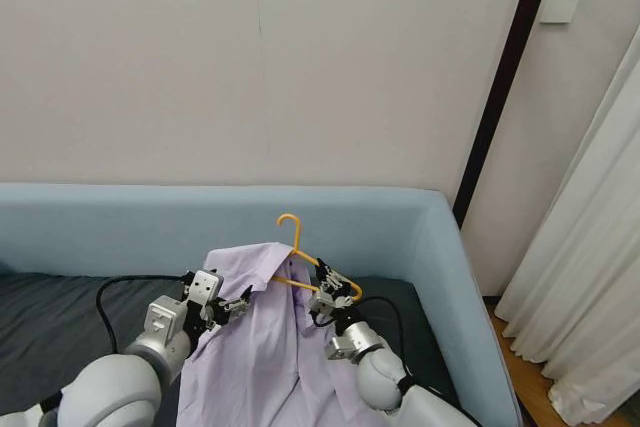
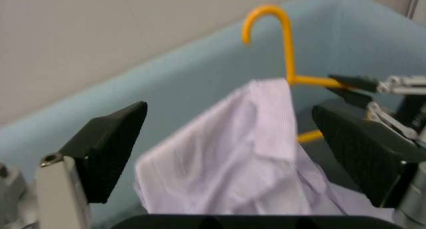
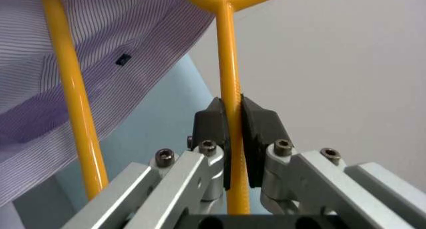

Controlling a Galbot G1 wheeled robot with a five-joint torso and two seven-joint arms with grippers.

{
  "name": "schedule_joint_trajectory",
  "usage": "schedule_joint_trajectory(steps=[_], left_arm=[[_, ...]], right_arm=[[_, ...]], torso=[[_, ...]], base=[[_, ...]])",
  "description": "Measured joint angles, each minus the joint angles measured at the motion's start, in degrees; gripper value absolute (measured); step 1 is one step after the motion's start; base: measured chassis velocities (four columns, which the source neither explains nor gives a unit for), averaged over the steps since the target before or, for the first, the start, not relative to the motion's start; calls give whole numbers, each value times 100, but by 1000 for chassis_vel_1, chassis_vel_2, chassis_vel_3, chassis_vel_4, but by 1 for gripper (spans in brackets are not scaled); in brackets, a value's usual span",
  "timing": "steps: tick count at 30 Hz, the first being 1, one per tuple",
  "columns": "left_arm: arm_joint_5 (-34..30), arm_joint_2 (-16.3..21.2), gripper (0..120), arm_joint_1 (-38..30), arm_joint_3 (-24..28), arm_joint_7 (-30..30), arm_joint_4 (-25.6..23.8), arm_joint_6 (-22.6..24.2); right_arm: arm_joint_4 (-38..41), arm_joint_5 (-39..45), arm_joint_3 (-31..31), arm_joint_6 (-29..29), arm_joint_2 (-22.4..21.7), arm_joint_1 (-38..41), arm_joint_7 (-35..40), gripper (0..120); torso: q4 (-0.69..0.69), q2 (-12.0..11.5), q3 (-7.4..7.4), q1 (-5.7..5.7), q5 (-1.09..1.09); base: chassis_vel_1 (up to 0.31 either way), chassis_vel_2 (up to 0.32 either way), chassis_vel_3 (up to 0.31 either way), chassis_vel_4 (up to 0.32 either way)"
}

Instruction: Pick up the clothes from the sofa and hang them on the clothes hanger.

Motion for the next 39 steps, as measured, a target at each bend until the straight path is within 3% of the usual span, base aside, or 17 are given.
schedule_joint_trajectory(steps=[2,3,7,9,10,14,15,16,18,20,29,39], left_arm=[[26,136,100,-576,273,741,628,-192],[26,136,100,-576,273,741,628,-192],[97,148,100,-1598,903,2029,1645,-588],[301,-15,100,-2412,1543,2695,2527,-977],[301,-15,100,-2412,1543,2695,2527,-977],[483,-424,100,-3597,2738,4305,3851,-1861],[483,-424,100,-3597,2738,4305,3851,-1861],[406,-545,100,-3860,2962,4738,4175,-2114],[95,-868,100,-4418,3264,6160,4949,-2409],[64,-1061,100,-4814,3482,6785,5420,-2458],[-254,-1623,100,-5778,4284,7956,6302,-2074],[74,-1859,100,-6028,4728,8319,6543,-2100]], right_arm=[[-4,-22,-7,86,-43,48,-12,5],[-4,-22,-7,86,-43,48,-12,5],[16,-101,42,172,-109,60,-57,5],[51,-121,78,200,-134,75,-69,5],[51,-121,78,200,-134,75,-69,5],[198,-167,111,209,-203,42,-102,5],[198,-167,111,209,-203,42,-102,5],[231,-184,123,215,-223,22,-106,5],[289,-209,154,224,-279,-46,-117,5],[321,-184,165,222,-333,-112,-117,5],[351,-184,237,279,-411,-159,-139,5],[378,-183,116,353,-520,-26,-168,5]], torso=[[6,-1,1,1,-4],[6,-1,1,1,-4],[6,0,1,1,-2],[4,0,1,1,-2],[4,0,1,1,-2],[7,-1,1,2,-5],[7,-1,1,2,-5],[6,-1,2,2,-4],[4,-1,2,2,-4],[3,-1,2,2,-2],[6,-1,1,2,-2],[7,-1,1,2,-2]], base=[[0,0,0,0],[0,0,0,0],[0,0,0,0],[0,0,0,0],[0,0,0,0],[0,0,0,0],[0,0,0,0],[0,0,0,0],[0,0,0,0],[0,0,0,0],[0,0,0,0],[0,0,0,0]])
